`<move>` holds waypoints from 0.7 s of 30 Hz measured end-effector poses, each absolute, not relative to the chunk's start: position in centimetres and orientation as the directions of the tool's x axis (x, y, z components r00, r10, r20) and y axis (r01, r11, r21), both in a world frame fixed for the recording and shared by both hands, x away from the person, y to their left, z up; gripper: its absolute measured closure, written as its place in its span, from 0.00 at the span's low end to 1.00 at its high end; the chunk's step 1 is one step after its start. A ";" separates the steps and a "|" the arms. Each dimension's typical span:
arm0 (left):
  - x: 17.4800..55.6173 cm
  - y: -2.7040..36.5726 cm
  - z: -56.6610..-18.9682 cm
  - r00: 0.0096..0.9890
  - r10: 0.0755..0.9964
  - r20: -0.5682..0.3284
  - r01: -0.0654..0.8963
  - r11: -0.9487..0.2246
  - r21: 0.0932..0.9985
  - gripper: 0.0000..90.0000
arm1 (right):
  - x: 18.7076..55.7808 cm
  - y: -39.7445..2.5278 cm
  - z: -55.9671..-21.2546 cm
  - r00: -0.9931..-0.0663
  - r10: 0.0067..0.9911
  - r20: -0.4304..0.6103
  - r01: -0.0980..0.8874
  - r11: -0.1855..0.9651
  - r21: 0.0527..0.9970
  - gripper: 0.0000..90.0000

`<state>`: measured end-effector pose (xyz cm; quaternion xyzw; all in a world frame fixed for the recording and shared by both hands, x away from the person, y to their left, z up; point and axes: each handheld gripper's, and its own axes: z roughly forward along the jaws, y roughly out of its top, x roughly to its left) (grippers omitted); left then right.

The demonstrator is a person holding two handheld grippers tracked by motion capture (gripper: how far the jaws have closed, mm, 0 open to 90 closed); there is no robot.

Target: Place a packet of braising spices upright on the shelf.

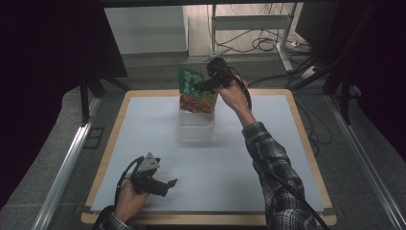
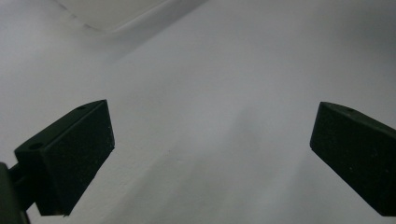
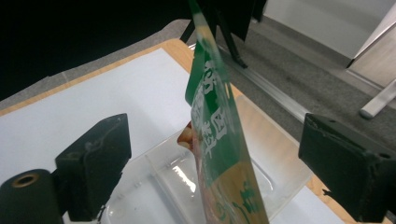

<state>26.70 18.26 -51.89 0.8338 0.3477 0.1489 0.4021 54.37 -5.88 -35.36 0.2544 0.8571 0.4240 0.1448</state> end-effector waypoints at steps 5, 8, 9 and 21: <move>26.7 18.3 -51.9 0.715 0.699 -0.032 0.460 -0.434 0.775 0.00 | 54.2 -6.4 -35.1 -0.828 0.561 0.004 0.339 0.495 0.800 0.06; 26.7 18.2 -51.9 0.715 0.699 -0.031 0.459 -0.436 0.774 0.00 | 54.1 -6.8 -35.1 -0.831 0.556 0.017 0.347 0.494 0.797 0.04; 26.7 18.2 -51.9 0.715 0.698 -0.030 0.459 -0.437 0.774 0.00 | 54.1 -6.9 -35.1 -0.831 0.556 0.011 0.343 0.497 0.797 0.03; 26.7 18.3 -51.9 0.714 0.700 -0.031 0.459 -0.434 0.775 0.00 | 53.0 -8.0 -35.2 -0.823 0.568 -0.007 0.317 0.469 0.824 0.00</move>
